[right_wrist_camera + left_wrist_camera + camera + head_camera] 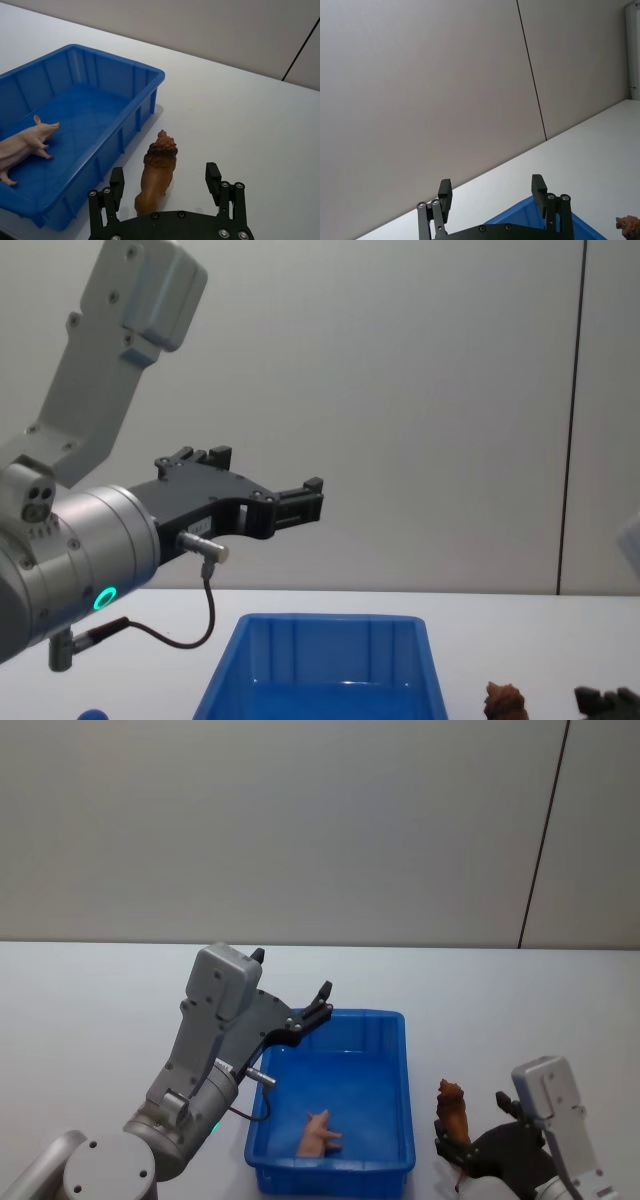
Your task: Pick up the two dolls from the table and place them into the box.
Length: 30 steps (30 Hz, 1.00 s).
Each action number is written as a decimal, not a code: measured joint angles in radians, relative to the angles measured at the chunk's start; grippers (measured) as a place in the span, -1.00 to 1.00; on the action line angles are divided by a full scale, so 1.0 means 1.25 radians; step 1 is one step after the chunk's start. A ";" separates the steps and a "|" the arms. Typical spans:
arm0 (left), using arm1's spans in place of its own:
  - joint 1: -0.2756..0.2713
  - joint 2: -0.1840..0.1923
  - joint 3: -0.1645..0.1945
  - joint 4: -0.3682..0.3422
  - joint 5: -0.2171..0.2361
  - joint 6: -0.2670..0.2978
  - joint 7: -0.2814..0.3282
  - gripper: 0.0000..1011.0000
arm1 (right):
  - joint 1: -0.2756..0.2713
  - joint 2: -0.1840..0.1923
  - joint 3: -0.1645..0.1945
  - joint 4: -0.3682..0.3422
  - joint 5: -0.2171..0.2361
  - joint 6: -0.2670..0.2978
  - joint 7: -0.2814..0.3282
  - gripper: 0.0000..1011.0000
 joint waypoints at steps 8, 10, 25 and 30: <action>0.000 0.000 0.000 0.000 0.000 0.000 0.000 0.98 | -0.001 -0.015 -0.009 0.022 0.001 -0.002 -0.014 0.98; 0.000 0.000 0.000 0.000 0.000 0.000 0.000 0.98 | 0.000 -0.021 -0.012 0.029 0.001 -0.002 -0.019 0.98; 0.000 0.000 0.000 0.000 0.000 0.000 0.000 0.98 | 0.019 -0.058 -0.024 0.071 0.006 0.024 -0.058 0.44; 0.000 0.000 0.000 0.000 0.000 0.000 0.000 0.98 | 0.027 -0.069 -0.024 0.080 0.012 0.042 -0.076 0.13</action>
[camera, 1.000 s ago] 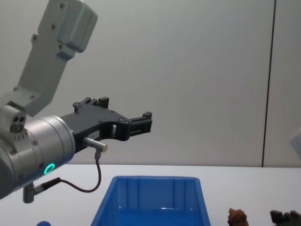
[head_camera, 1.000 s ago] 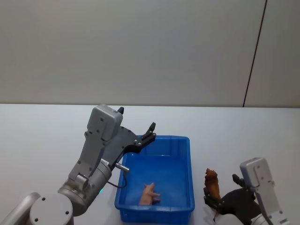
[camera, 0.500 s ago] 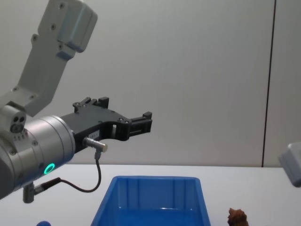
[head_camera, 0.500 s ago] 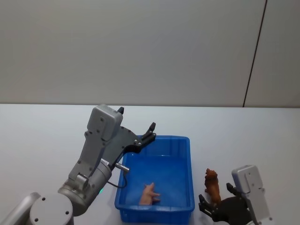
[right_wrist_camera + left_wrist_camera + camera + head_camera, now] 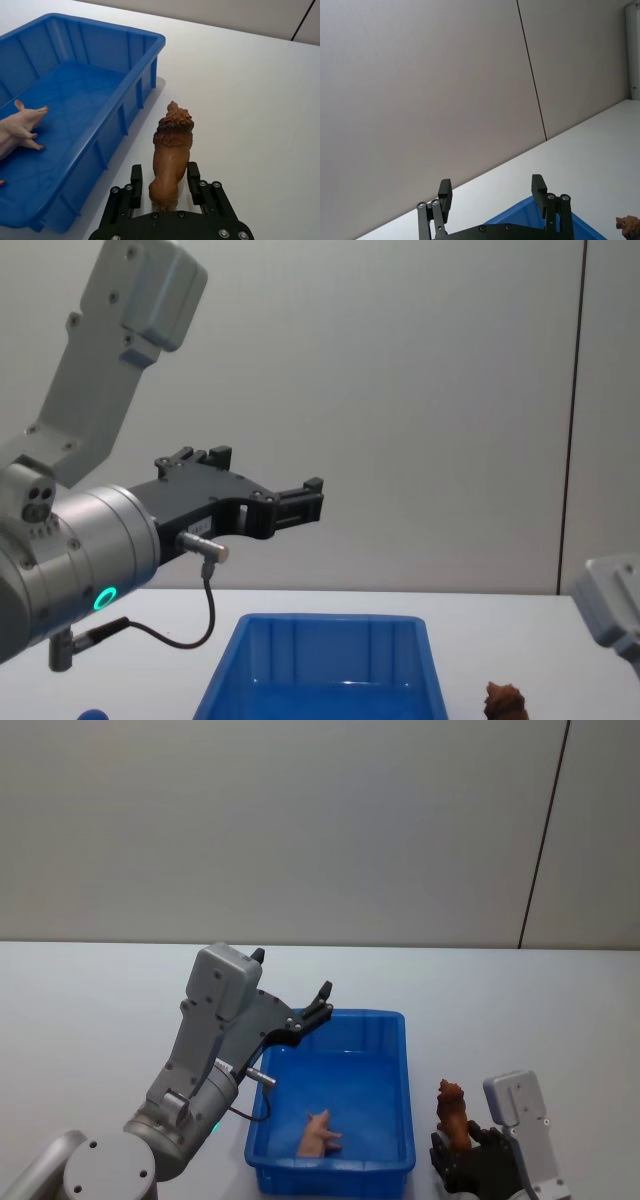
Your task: Pick up the two dolls from the table and place them into the box.
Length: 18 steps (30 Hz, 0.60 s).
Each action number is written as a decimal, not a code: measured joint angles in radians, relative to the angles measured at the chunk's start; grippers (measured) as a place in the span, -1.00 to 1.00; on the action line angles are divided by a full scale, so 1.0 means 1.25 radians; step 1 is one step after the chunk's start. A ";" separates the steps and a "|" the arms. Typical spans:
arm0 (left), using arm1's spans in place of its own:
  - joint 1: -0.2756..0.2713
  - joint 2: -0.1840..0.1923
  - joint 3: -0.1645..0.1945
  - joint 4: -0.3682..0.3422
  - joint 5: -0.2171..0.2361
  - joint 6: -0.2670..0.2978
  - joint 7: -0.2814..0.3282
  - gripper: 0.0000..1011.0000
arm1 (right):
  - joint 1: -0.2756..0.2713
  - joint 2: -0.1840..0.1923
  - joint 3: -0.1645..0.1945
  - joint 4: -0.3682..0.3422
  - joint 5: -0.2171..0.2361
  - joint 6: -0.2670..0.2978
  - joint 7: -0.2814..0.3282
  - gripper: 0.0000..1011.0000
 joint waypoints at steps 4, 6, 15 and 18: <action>0.000 0.000 0.000 0.000 0.000 0.000 0.000 0.98 | 0.006 -0.008 0.000 0.006 0.003 0.011 -0.013 -0.11; 0.000 0.000 0.000 0.000 0.000 0.000 0.000 0.98 | 0.008 -0.011 0.000 0.008 0.004 0.016 -0.019 -0.23; 0.000 0.000 0.000 0.000 0.000 0.000 0.000 0.98 | 0.011 -0.014 0.003 -0.006 -0.006 0.001 -0.028 -0.39; 0.000 0.000 0.000 0.000 0.000 0.000 0.000 0.98 | 0.009 -0.012 0.005 -0.017 -0.013 -0.012 -0.025 -0.39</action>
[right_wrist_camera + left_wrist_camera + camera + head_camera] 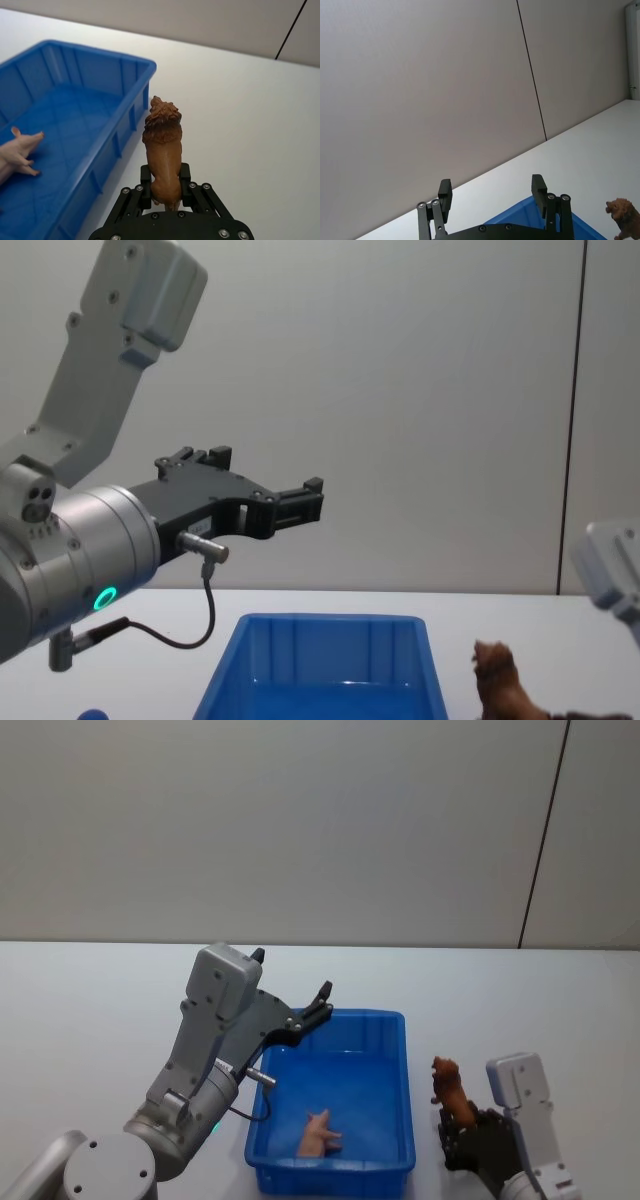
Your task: Pick up the two dolls from the table and place them into the box.
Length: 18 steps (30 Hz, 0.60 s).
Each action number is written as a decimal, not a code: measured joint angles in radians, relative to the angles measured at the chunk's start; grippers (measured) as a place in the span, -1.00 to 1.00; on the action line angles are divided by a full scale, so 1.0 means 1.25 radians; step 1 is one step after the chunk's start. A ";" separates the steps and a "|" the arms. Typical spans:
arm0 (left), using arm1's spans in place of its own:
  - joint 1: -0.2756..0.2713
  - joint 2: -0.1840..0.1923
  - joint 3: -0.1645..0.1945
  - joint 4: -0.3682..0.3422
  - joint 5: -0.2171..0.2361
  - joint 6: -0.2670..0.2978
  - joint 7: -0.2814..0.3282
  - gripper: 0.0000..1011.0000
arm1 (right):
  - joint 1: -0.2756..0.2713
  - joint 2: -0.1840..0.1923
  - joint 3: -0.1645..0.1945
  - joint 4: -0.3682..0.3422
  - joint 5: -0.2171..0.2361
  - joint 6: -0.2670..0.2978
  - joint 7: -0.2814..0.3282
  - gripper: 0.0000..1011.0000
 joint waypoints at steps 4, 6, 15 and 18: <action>0.000 0.000 0.000 0.000 0.000 0.000 0.000 0.98 | -0.002 0.005 0.003 -0.019 -0.010 -0.020 0.012 -0.39; 0.000 0.000 0.000 0.000 0.000 0.000 0.000 0.98 | -0.002 0.008 0.004 -0.026 -0.014 -0.028 0.018 -0.39; 0.000 0.000 0.000 0.000 0.000 0.000 0.000 0.98 | 0.006 0.018 0.009 -0.060 -0.032 -0.074 0.082 -0.39; 0.000 0.000 0.000 0.000 0.000 0.000 0.000 0.98 | 0.014 0.019 0.010 -0.063 -0.037 -0.083 0.111 -0.39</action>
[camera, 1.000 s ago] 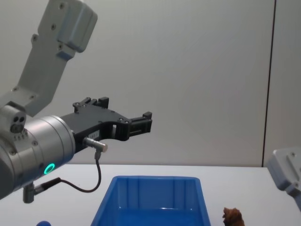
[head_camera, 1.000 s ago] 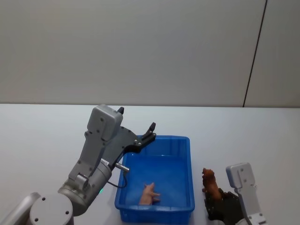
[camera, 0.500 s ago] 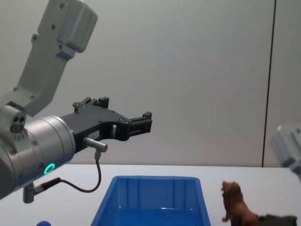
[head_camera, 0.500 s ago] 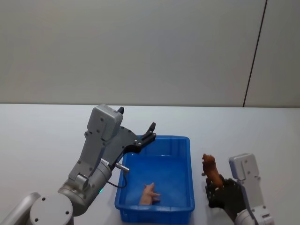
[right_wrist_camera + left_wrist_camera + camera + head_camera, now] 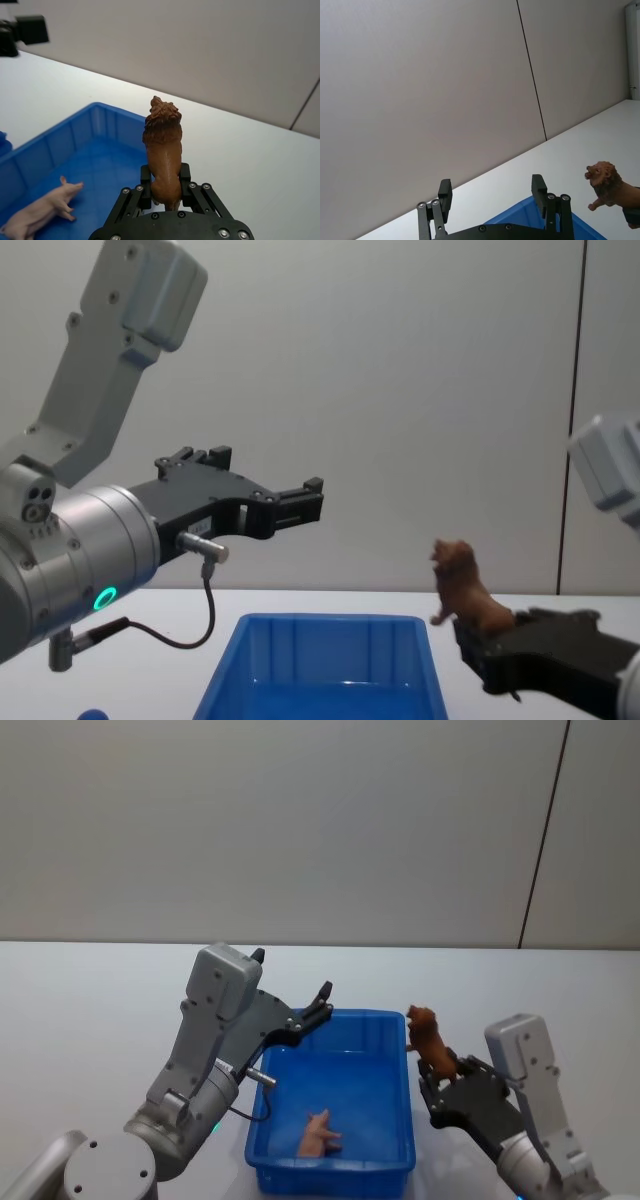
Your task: Pick up the two dolls from the table and place them into the box.
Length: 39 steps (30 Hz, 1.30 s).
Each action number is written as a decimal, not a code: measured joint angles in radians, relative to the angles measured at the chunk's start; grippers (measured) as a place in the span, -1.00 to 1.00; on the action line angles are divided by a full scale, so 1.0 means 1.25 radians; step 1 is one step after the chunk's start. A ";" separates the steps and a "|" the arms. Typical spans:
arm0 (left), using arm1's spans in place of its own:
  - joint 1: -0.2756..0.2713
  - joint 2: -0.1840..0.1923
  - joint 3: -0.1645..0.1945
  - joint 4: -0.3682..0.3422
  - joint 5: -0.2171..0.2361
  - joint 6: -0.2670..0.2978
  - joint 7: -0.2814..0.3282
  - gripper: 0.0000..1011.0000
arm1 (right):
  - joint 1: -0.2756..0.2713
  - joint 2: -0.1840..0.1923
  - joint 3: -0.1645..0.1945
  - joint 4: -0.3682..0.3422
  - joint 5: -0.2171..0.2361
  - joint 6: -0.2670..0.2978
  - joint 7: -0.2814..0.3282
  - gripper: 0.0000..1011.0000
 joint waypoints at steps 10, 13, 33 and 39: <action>0.000 0.000 0.000 0.000 0.000 0.000 0.000 0.98 | 0.055 -0.022 -0.007 0.040 -0.018 -0.005 0.099 -0.39; 0.000 0.000 0.000 0.000 0.000 0.000 0.000 0.98 | 0.076 -0.035 -0.012 0.067 -0.027 0.000 0.120 -0.39; 0.000 0.000 0.000 0.000 0.000 0.000 0.000 0.98 | 0.169 -0.095 -0.032 0.210 -0.051 -0.012 0.151 0.71; 0.000 0.000 0.000 0.000 0.000 0.000 0.000 0.98 | 0.159 -0.088 -0.027 0.194 -0.046 -0.036 0.127 0.98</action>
